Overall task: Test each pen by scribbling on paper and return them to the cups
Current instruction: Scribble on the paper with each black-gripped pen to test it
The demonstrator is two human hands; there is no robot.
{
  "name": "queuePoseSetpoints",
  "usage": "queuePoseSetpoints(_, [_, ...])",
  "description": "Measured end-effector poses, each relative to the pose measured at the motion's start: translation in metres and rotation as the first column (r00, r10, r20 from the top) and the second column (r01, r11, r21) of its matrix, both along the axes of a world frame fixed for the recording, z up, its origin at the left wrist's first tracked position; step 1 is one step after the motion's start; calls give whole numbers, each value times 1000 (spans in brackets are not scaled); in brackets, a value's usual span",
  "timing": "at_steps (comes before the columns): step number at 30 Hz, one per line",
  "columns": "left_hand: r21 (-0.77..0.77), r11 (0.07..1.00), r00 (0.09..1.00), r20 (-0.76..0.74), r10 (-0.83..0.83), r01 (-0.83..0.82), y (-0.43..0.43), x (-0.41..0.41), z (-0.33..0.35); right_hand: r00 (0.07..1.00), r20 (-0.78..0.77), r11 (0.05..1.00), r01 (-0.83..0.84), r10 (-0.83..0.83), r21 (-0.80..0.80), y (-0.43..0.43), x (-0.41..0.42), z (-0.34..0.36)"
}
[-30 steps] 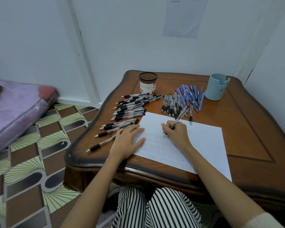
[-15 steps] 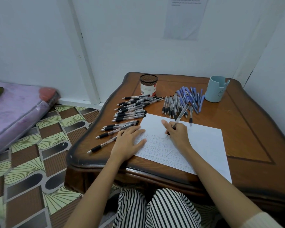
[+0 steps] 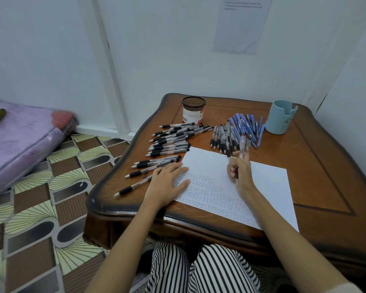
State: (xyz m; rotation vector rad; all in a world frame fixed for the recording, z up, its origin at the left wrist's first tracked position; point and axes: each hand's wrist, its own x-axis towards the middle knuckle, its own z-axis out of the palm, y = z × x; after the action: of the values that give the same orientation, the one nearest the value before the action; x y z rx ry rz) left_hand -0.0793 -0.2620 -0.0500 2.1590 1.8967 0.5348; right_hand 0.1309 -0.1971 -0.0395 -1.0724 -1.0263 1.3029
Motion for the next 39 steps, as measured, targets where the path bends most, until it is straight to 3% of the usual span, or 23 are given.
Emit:
queuePoseSetpoints(6, [-2,1000,1000,-7,1,-1,0,0,0,998,55,997,-40,37,67,-2,-1,0])
queuePoseSetpoints(10, [-10,1000,1000,-8,6,-6,0,0,1,997,-73,999,-33,34,21,-2,0,1])
queuePoseSetpoints(15, [-3,1000,1000,-7,7,-7,0,0,0,993,-108,999,-42,41,-9,-1,0,2])
queuePoseSetpoints(23, [-4,1000,1000,-7,9,-9,1,0,-1,997,39,998,62,-62,-11,0,-4,1])
queuePoseSetpoints(27, [8,1000,1000,0,3,-3,1,0,-1,984,171,992,64,-46,-105,13,-6,3])
queuePoseSetpoints(29, [12,1000,1000,-2,5,-5,1,0,-2,930,362,995,85,-59,-55,22,-2,4])
queuePoseSetpoints(33, [12,1000,1000,-11,5,-5,1,0,-2,720,681,990,69,-134,122,44,17,13])
queuePoseSetpoints(36, [3,1000,1000,-14,7,-6,2,0,-3,567,821,997,13,-66,71,60,30,19])
queuePoseSetpoints(39, [3,1000,1000,-15,6,-6,1,0,-3,480,876,999,6,-39,41,73,39,19])
